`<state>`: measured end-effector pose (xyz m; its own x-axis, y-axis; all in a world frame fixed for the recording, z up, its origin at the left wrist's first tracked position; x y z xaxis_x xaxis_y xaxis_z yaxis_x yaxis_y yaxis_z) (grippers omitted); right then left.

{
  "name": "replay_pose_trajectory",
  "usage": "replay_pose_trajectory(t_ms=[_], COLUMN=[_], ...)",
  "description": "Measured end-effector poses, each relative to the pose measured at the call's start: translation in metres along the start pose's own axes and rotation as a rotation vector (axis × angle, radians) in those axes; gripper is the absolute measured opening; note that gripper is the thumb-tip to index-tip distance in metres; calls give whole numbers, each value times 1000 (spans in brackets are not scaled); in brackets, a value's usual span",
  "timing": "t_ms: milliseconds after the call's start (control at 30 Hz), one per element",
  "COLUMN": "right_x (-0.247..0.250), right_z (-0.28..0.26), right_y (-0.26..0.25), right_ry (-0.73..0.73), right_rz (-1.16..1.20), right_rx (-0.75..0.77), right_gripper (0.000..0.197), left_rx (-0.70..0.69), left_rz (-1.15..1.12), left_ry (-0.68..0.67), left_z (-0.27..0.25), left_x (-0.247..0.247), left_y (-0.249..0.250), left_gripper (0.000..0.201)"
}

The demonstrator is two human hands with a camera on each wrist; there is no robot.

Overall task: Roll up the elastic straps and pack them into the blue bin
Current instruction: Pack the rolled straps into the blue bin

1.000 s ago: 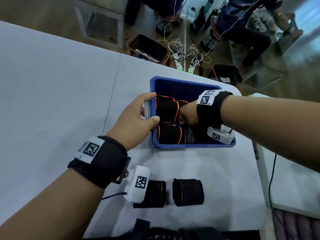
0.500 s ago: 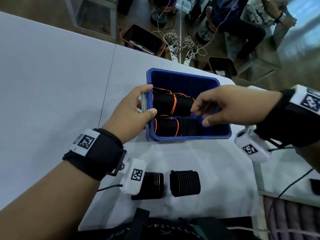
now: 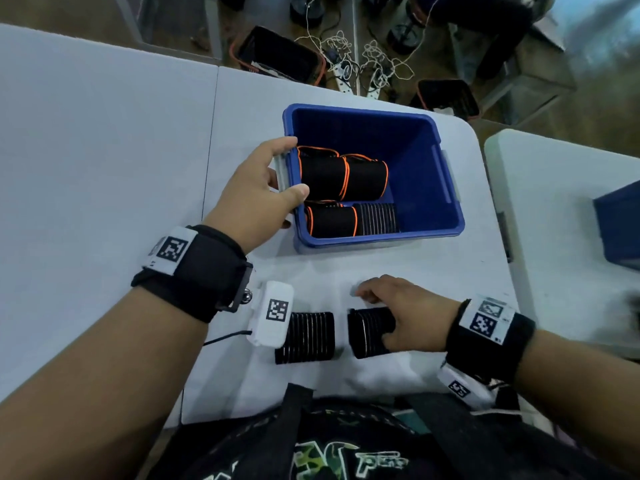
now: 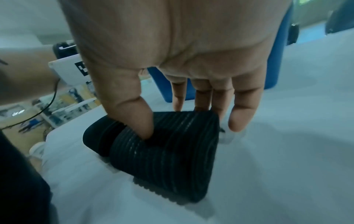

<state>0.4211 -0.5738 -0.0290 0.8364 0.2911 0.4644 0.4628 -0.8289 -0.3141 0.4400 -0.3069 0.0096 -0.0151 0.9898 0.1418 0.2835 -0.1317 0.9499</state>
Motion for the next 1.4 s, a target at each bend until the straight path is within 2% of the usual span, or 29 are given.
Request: replay_pose_trajectory(t_ms=[200, 367, 467, 567, 700, 800, 900, 1033, 1200, 1300, 1400], right_x=[-13, -19, -8, 24, 98, 156, 203, 234, 232, 227, 222], right_z=[5, 1, -13, -35, -65, -69, -47, 2, 49, 64, 75], right_y=[4, -2, -9, -24, -50, -61, -60, -60, -79, -92, -100], right_ry=[-55, -82, -66, -19, 148, 249, 310, 261, 129, 158, 187], right_rz=[28, 108, 152, 180, 197, 217, 196, 73, -118, -254, -301], right_rx=[-3, -2, -10, 45, 156, 238, 228, 104, 28, -4, -11], right_gripper=[66, 40, 38, 37, 41, 45, 43, 38, 39, 47, 46], left_rx=[3, -8, -16, -7, -19, -15, -11, -3, -10, -11, -9], left_rz=[-22, -32, -29, -27, -20, -1, -5, -14, -15, -27, -51], left_ry=[12, 12, 7, 5, 5, 2, -11, -10, -7, -1, 0], left_z=[0, 0, -1, -1, -1, 0, -1, -2, -2, -1, 0], left_x=[0, 0, -1, 0, 0, 1, 0, 0, 0, 0, 0], left_y=[-1, -2, -1, -1, -1, -1, 0, -1, -1, -2, -4], left_gripper=[59, 59, 59, 60, 59, 60, 60, 59, 59, 58, 58])
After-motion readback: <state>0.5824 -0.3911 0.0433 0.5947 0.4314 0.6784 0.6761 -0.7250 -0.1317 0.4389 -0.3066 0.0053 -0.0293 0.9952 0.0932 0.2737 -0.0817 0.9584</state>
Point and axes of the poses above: each hand's wrist, its own z-axis towards the middle knuckle, its own x-axis out of the back of the hand, y = z × x, the point moved 6 cm from there along z, towards the middle knuckle, and after that the axes turned 9 degrees about -y, right-handed, at the moved point
